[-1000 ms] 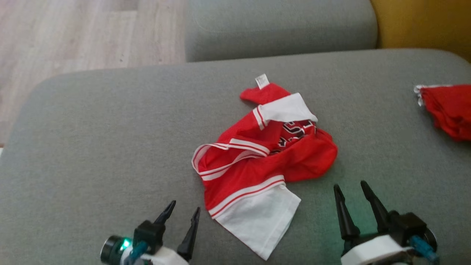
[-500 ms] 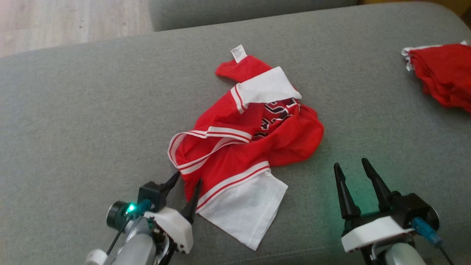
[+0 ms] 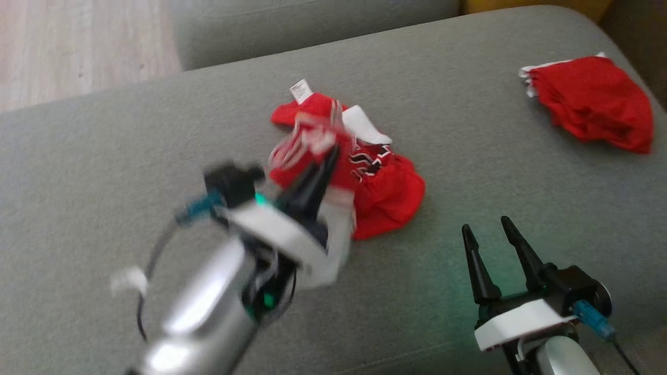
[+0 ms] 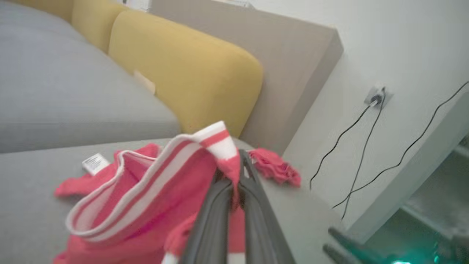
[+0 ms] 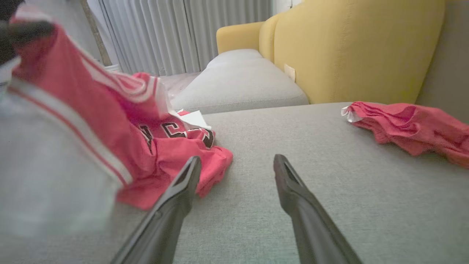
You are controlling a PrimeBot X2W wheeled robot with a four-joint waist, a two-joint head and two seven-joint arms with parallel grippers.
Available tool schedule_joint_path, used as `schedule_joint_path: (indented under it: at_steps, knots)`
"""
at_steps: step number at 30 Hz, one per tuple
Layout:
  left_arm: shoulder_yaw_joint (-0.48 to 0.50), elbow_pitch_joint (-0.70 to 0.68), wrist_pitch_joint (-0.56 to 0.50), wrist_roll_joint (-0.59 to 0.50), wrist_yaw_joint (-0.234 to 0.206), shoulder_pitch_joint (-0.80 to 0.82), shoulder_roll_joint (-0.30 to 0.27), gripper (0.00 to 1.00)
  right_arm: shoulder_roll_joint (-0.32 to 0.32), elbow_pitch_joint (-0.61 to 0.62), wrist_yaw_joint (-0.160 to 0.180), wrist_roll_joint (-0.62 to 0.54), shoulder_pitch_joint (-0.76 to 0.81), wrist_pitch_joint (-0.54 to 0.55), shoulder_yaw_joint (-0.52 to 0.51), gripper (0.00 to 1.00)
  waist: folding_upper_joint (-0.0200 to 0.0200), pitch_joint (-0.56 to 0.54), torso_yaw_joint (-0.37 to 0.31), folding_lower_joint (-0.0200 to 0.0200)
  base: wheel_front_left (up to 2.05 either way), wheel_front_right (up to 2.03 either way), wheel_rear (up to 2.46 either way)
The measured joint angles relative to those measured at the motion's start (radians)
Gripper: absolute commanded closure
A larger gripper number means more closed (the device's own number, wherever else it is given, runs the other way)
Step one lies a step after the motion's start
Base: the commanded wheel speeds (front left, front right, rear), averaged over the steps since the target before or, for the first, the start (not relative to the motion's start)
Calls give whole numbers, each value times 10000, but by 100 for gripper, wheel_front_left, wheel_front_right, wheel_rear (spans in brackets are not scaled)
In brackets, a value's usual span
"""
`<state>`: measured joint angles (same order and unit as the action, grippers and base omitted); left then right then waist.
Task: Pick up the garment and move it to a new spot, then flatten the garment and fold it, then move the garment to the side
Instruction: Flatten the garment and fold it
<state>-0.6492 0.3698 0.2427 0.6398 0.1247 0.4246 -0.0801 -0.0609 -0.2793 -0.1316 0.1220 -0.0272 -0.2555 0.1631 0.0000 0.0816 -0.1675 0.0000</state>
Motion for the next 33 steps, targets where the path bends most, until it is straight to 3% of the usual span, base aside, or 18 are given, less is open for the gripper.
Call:
schedule_joint_path:
  at_steps: [7, 14, 19, 23, 28, 33]
  knots:
    - [238, -554, -1016, 2936, -2, 3451, 153, 100, 6, 29, 0, 102, 4, 0, 86, 0, 0, -241, -785, 0, 0, 0, 0]
    - [1358, 694, -508, 4042, -286, 6674, 500, 100, 31, 104, 0, 115, 239, 0, 96, 0, 0, -373, -1492, 0, 0, 0, 0]
    - [2006, 1252, -107, 5001, -573, 7731, 581, 100, 69, 234, 0, 113, 384, 0, -69, 0, 0, -468, -1401, 0, 0, 0, 0]
    - [2061, 1839, -136, 5553, -775, 6544, 562, 100, 77, 380, 0, 111, 384, 0, -196, 0, 0, -537, -1068, 0, 0, 0, 0]
    - [2121, 2046, -224, 6195, -991, 2867, 100, 100, 104, 525, 0, 90, 388, 0, -395, 0, 0, -589, -575, 0, 0, 0, 0]
    - [2790, 1795, -25, 6631, -1225, -693, -591, 100, 111, 690, 0, 4, 396, 0, -493, 0, 0, -481, -99, 0, 0, 0, 0]
